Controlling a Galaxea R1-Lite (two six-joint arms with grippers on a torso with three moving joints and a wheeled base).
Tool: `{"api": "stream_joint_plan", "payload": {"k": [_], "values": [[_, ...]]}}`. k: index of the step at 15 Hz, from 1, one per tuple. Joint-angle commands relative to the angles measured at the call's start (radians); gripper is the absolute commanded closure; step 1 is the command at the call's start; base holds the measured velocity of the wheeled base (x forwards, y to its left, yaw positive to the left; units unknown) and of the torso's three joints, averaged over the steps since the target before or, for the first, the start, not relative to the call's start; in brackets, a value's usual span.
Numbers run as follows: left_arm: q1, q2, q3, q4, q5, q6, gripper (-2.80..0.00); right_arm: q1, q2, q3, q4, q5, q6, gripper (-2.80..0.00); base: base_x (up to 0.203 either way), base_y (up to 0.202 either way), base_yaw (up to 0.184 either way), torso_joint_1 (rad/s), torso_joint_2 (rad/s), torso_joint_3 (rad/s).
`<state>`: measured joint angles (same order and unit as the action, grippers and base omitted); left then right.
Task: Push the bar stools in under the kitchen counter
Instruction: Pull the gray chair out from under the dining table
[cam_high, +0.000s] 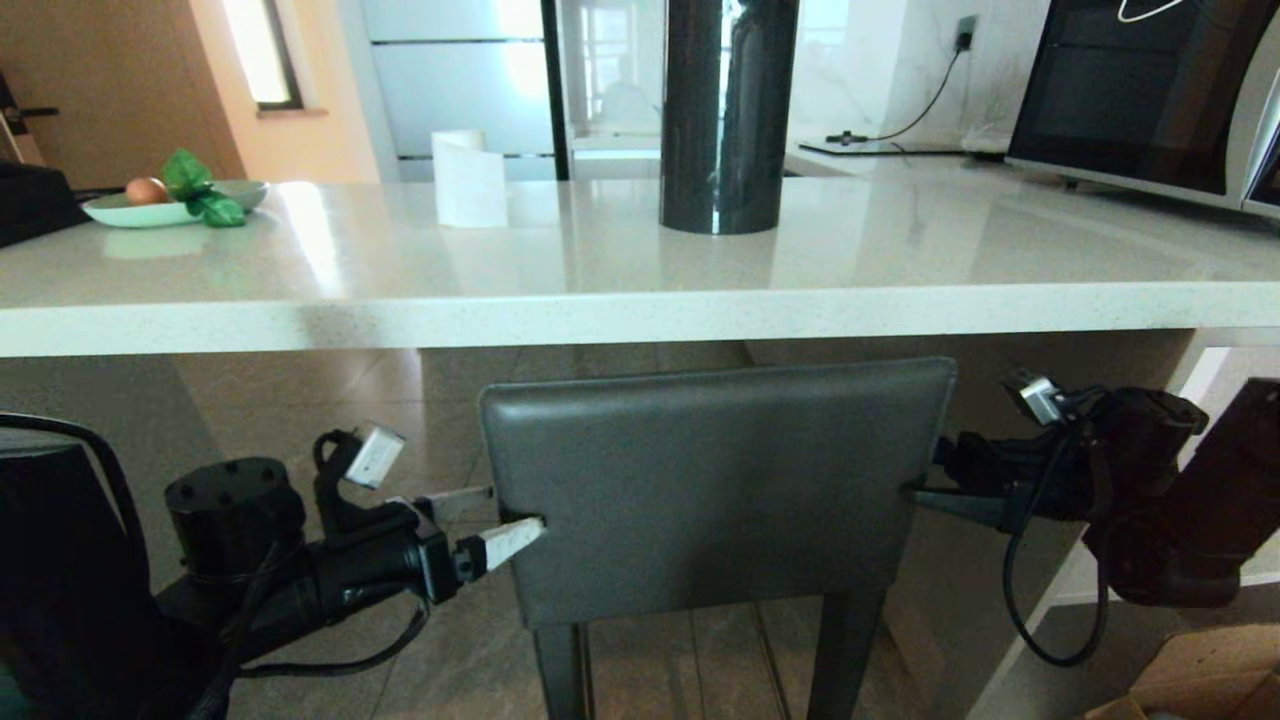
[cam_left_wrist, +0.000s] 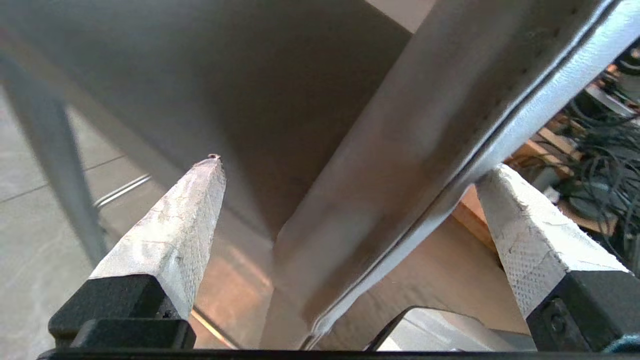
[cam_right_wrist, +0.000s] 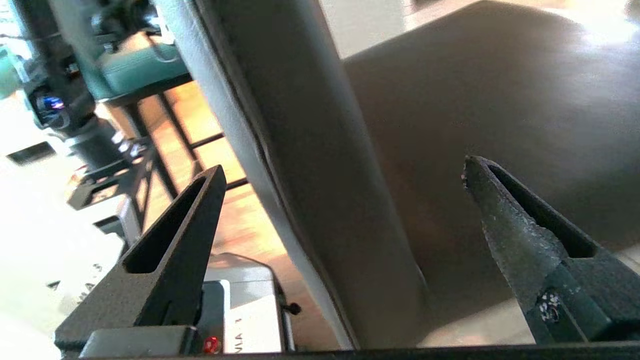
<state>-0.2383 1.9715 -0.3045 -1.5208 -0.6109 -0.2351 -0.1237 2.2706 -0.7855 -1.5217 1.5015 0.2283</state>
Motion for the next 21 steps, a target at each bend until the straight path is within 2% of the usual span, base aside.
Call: {"api": "stream_joint_plan", "payload": {"k": [1, 3, 10, 13, 17, 21], "values": [[-0.018, 0.024, -0.023, -0.009, -0.008, -0.002, -2.8, 0.016, 0.025, -0.042, -0.008, 0.012, 0.012, -2.8, 0.0, 0.0, 0.0, 0.0, 0.0, 0.0], [-0.032, 0.021, -0.025, -0.009, -0.03, -0.003, -2.8, 0.031, 0.024, -0.049, -0.008, 0.026, 0.037, -2.8, 0.0, 0.0, 0.0, 0.0, 0.0, 0.0], [-0.107, -0.043, 0.007, -0.009, -0.076, -0.018, -2.8, 0.083, -0.014, 0.035, -0.008, 0.029, 0.037, -2.8, 0.0, 0.0, 0.0, 0.0, 0.0, 0.0], [-0.093, -0.061, 0.01, -0.009, -0.076, -0.021, -2.8, 0.095, -0.063, 0.112, -0.008, 0.029, 0.034, -2.8, 0.0, 0.0, 0.0, 0.0, 0.0, 0.0], [-0.074, -0.076, 0.021, -0.009, -0.061, -0.029, -2.8, 0.159, -0.157, 0.284, -0.008, 0.029, 0.023, -2.8, 0.0, 0.0, 0.0, 0.0, 0.0, 0.0], [-0.069, -0.09, 0.067, -0.009, -0.066, -0.029, -2.8, 0.177, -0.218, 0.331, -0.008, 0.007, 0.02, -2.8, 0.0, 0.0, 0.0, 0.0, 0.0, 0.0]]}}
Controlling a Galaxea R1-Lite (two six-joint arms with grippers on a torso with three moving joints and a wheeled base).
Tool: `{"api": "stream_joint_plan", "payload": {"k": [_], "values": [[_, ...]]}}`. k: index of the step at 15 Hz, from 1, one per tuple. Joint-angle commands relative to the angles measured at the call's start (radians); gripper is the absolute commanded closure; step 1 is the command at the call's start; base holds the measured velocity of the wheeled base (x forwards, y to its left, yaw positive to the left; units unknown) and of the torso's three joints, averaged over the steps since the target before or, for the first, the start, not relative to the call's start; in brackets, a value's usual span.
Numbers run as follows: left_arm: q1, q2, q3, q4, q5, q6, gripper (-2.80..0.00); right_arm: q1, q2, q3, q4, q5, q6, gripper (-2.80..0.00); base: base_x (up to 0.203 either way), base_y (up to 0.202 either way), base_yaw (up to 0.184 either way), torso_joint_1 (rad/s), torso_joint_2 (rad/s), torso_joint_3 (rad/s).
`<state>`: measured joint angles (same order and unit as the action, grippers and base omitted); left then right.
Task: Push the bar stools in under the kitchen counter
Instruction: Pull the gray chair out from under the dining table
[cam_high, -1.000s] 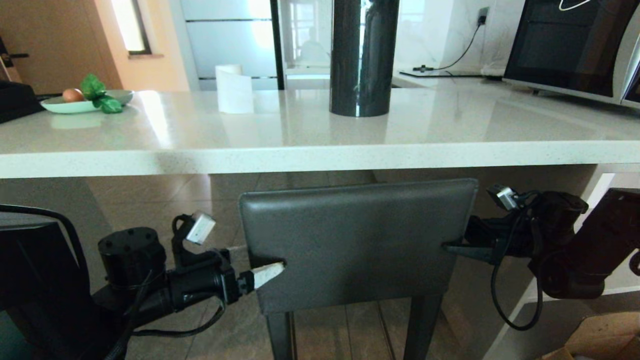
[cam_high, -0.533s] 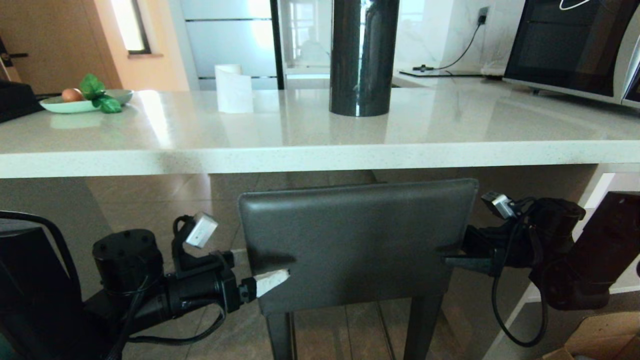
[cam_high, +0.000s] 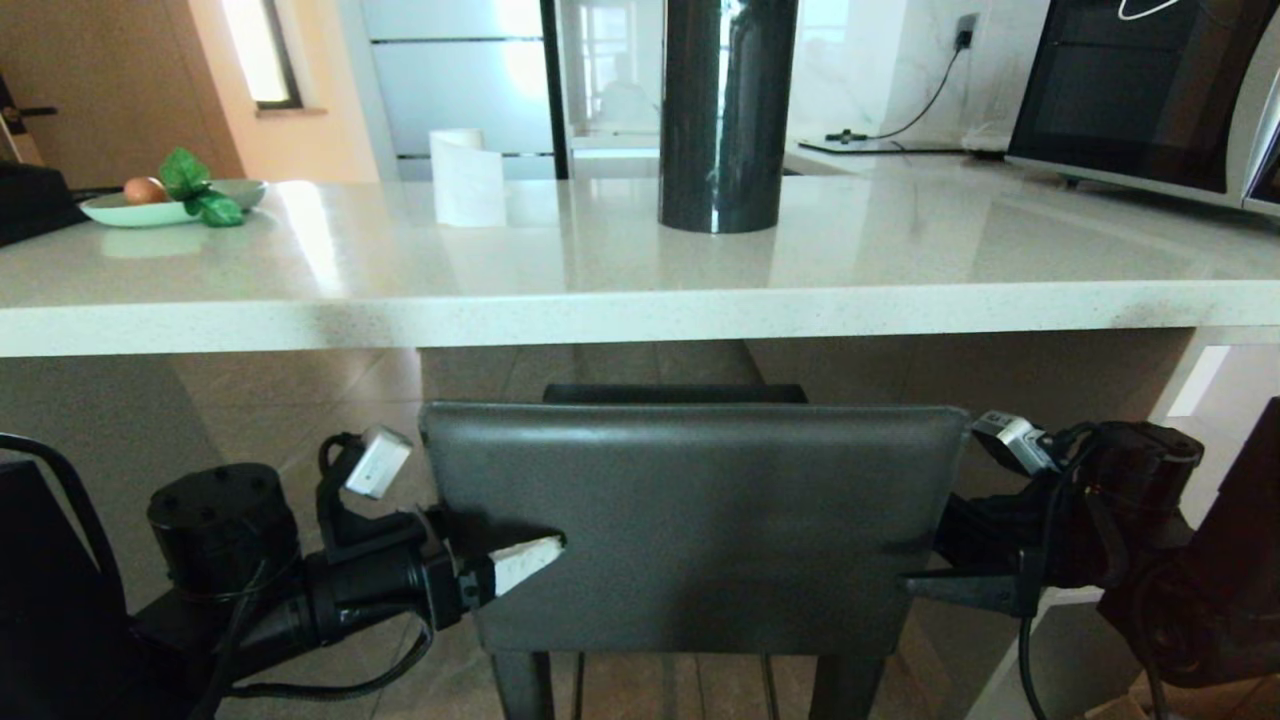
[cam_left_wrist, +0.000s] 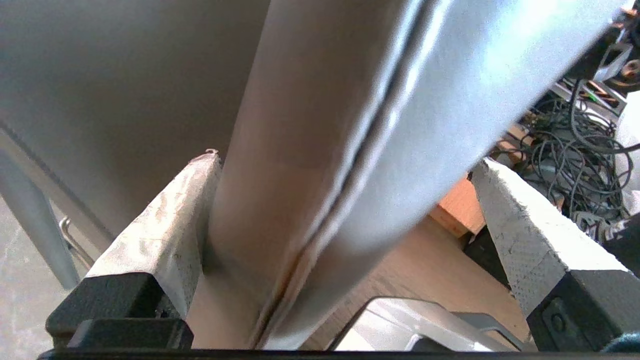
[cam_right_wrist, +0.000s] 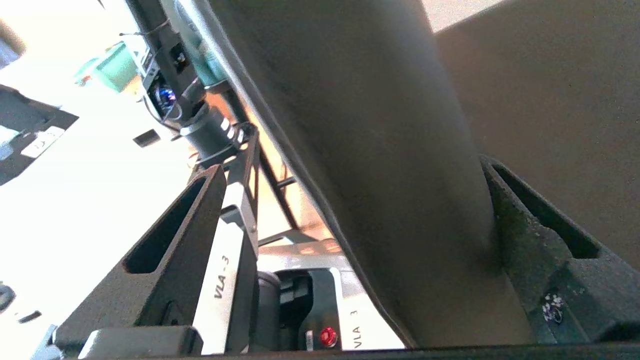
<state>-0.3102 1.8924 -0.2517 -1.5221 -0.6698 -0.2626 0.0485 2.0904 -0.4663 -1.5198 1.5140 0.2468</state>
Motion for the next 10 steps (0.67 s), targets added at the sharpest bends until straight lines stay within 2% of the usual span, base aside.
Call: {"api": "stream_joint_plan", "payload": {"k": [1, 4, 7, 8, 10], "values": [[0.007, -0.014, 0.025, -0.008, -0.01, -0.001, -2.8, 0.001, -0.036, 0.011, -0.01, -0.019, 0.003, -2.8, 0.0, 0.0, 0.0, 0.0, 0.0, 0.0], [0.006, -0.044, 0.082, -0.008, -0.042, 0.002, -2.8, -0.014, -0.038, 0.014, -0.01, -0.025, 0.005, -2.8, 0.0, 0.0, 0.0, 0.0, 0.0, 0.0], [0.01, -0.104, 0.155, -0.008, -0.185, 0.01, -2.8, -0.013, -0.047, 0.04, -0.01, -0.023, 0.005, -2.8, 0.0, 0.0, 0.0, 0.0, 0.0, 0.0], [0.011, -0.102, 0.157, -0.008, -0.191, 0.03, -2.8, -0.013, -0.047, 0.048, -0.01, -0.023, 0.003, -2.8, 0.0, 0.0, 0.0, 0.0, 0.0, 0.0], [0.022, -0.03, 0.144, -0.008, -0.188, 0.141, -2.8, -0.013, -0.046, 0.052, -0.01, -0.025, 0.003, -2.8, 0.0, 0.0, 0.0, 0.0, 0.0, 0.0]]}}
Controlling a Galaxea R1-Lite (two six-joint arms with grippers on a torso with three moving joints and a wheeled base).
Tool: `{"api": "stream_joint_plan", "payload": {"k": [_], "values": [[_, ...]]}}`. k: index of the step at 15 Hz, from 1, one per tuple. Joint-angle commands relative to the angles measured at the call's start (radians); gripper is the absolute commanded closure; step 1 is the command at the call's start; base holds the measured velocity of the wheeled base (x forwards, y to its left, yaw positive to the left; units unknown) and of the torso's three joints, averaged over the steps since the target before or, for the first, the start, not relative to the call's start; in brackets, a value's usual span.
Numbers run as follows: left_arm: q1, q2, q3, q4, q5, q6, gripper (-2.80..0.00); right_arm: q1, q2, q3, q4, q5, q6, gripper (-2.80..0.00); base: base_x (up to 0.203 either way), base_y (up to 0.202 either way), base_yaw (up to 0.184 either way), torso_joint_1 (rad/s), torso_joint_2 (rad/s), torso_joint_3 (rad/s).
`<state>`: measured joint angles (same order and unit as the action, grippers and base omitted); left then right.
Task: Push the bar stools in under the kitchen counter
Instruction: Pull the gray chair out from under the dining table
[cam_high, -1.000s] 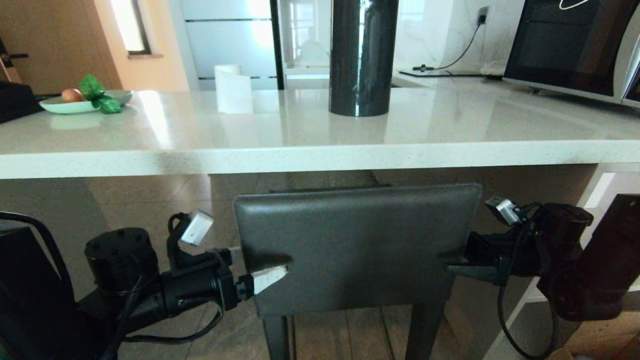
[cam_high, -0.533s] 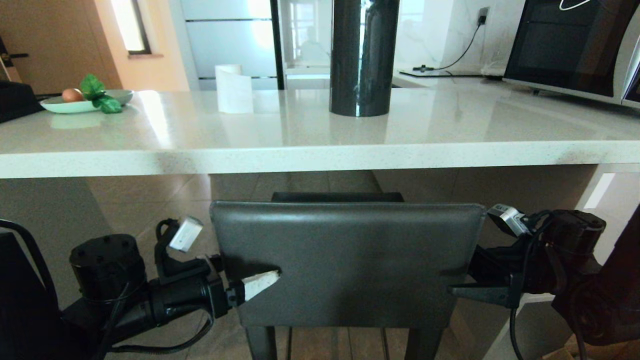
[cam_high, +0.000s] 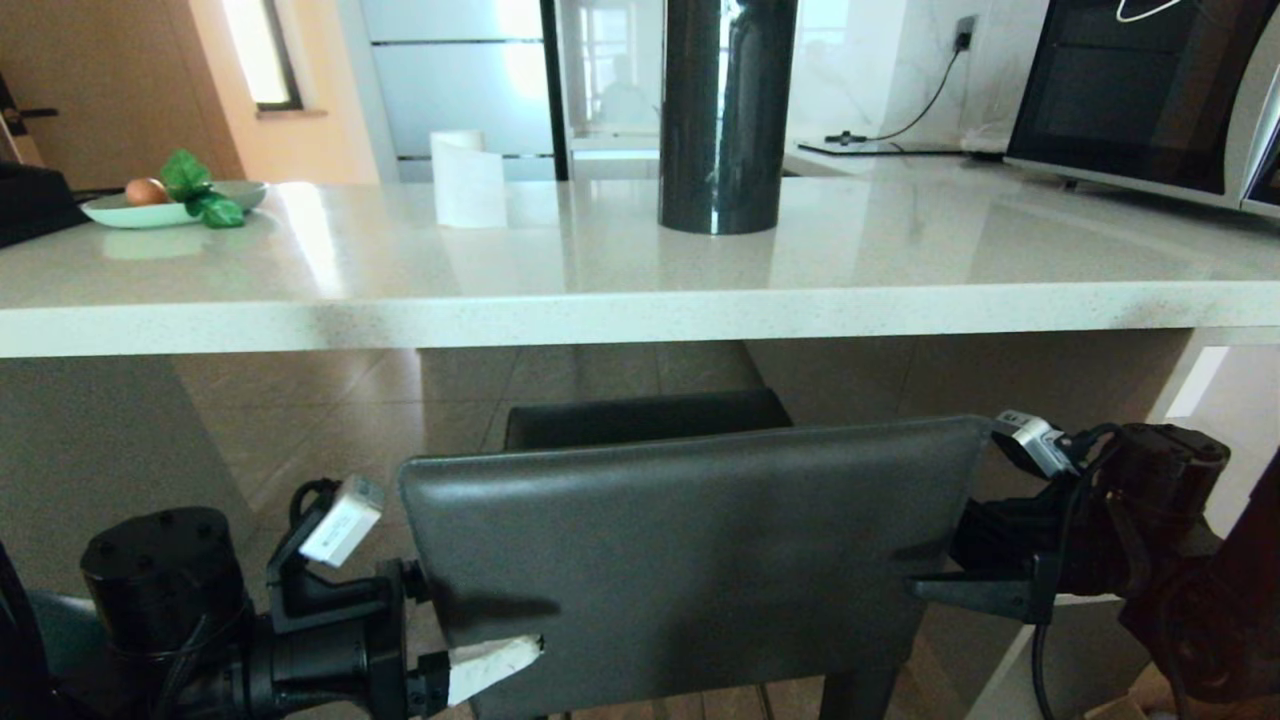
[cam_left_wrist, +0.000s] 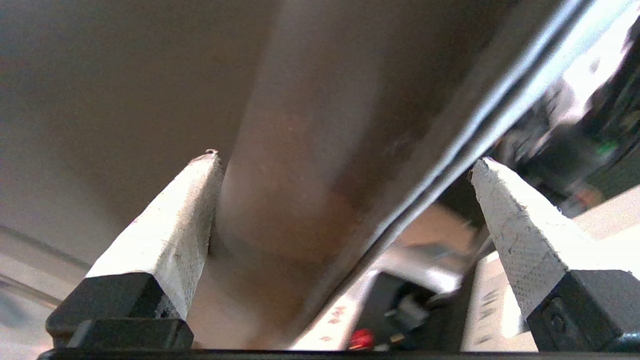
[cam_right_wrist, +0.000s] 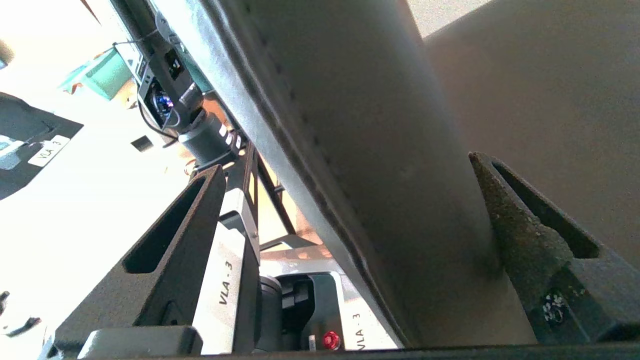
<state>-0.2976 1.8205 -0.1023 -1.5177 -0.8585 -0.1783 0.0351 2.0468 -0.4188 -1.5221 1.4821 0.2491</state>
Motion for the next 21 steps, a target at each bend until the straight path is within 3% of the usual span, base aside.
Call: {"api": "stream_joint_plan", "payload": {"k": [1, 3, 7, 14, 21], "values": [[0.021, 0.089, -0.014, -0.012, 0.001, 0.122, -2.8, 0.0, -0.001, 0.005, -0.008, 0.003, 0.001, -2.8, 0.0, 0.0, 0.0, 0.0, 0.0, 0.0], [0.046, 0.148, -0.044, -0.012, -0.001, 0.197, -2.8, 0.0, 0.004, 0.003, -0.008, 0.003, -0.001, -2.8, 0.0, 0.0, 0.0, 0.0, 0.0, 0.0], [0.059, 0.149, -0.071, -0.012, 0.009, 0.184, -2.8, 0.015, 0.012, 0.005, -0.008, 0.003, -0.001, -2.8, 0.0, 0.0, 0.0, 0.0, 0.0, 0.0], [0.084, 0.124, -0.081, -0.012, 0.012, 0.17, -2.8, 0.114, 0.015, 0.07, -0.008, -0.003, -0.009, -2.8, 0.0, 0.0, 0.0, 0.0, 0.0, 0.0], [0.08, 0.118, -0.08, -0.012, 0.012, 0.169, -2.8, 0.106, -0.007, 0.086, -0.008, -0.029, -0.019, -2.8, 0.0, 0.0, 0.0, 0.0, 0.0, 0.0]]}}
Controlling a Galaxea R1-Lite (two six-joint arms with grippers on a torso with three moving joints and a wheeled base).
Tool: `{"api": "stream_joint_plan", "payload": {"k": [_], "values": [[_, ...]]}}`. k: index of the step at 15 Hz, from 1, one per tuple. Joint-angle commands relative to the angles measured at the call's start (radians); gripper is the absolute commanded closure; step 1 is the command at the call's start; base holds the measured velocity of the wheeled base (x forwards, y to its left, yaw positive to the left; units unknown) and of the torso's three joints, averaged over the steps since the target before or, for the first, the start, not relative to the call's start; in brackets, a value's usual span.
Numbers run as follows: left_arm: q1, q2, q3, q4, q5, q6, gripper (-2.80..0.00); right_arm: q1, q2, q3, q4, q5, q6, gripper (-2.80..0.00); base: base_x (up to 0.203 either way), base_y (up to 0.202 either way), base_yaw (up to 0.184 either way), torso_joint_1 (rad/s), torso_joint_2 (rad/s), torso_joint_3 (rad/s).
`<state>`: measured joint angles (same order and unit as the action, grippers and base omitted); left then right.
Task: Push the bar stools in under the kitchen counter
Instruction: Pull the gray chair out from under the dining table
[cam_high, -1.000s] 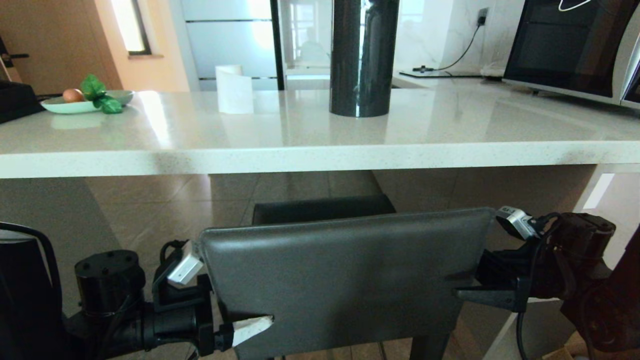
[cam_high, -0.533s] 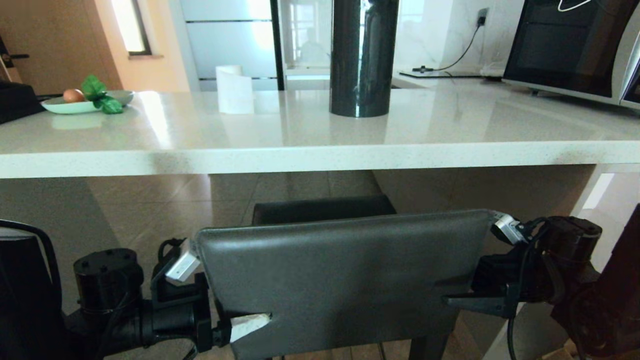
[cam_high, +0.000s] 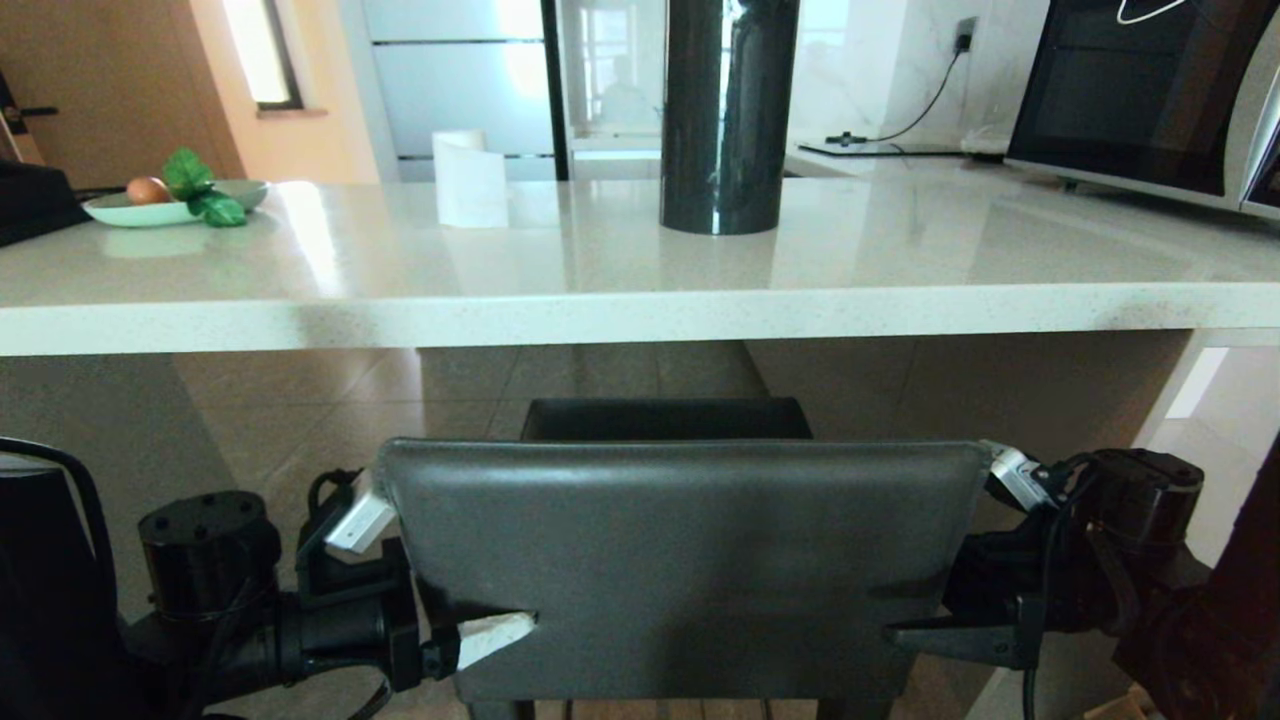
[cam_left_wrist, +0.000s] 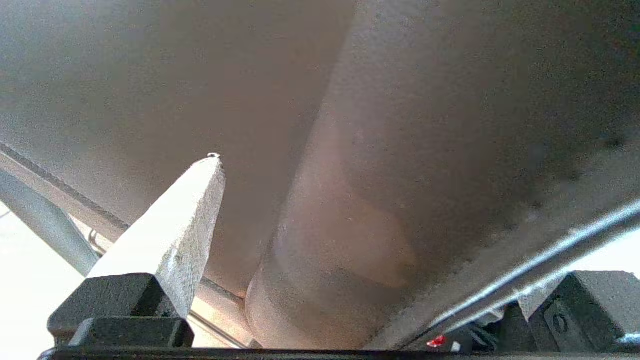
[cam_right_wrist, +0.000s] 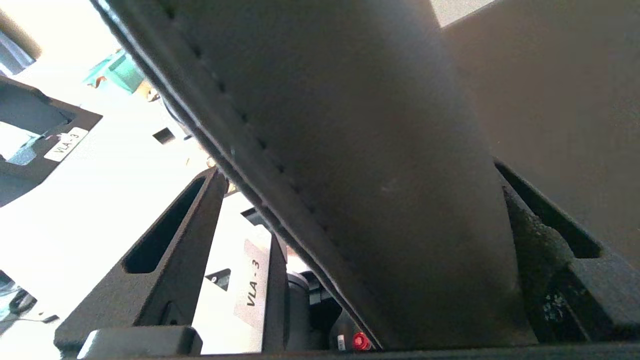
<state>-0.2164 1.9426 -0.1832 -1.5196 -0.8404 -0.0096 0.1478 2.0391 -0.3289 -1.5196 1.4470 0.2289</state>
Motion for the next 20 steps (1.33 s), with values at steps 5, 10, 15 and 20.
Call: {"api": "stream_joint_plan", "payload": {"k": [5, 10, 15, 20], "values": [[0.002, -0.001, -0.001, -0.01, -0.008, 0.0, -2.8, -0.01, 0.006, -0.006, -0.01, -0.002, 0.001, -2.8, 0.0, 0.0, 0.0, 0.0, 0.0, 0.0], [-0.001, -0.003, -0.009, -0.01, -0.006, 0.002, -2.8, -0.01, 0.006, -0.007, -0.01, -0.005, 0.001, -2.8, -0.139, 0.0, 0.0, 0.004, 0.0, 0.0], [-0.003, -0.004, -0.016, -0.01, -0.006, 0.0, -2.8, -0.01, 0.006, -0.009, -0.01, -0.005, 0.001, -2.8, -0.193, 0.0, -0.002, 0.004, 0.0, 0.005], [-0.012, -0.004, -0.022, -0.01, -0.005, 0.0, -2.8, -0.015, 0.006, -0.007, -0.01, -0.005, 0.001, -2.8, -0.119, 0.0, 0.0, -0.002, 0.0, 0.002]]}}
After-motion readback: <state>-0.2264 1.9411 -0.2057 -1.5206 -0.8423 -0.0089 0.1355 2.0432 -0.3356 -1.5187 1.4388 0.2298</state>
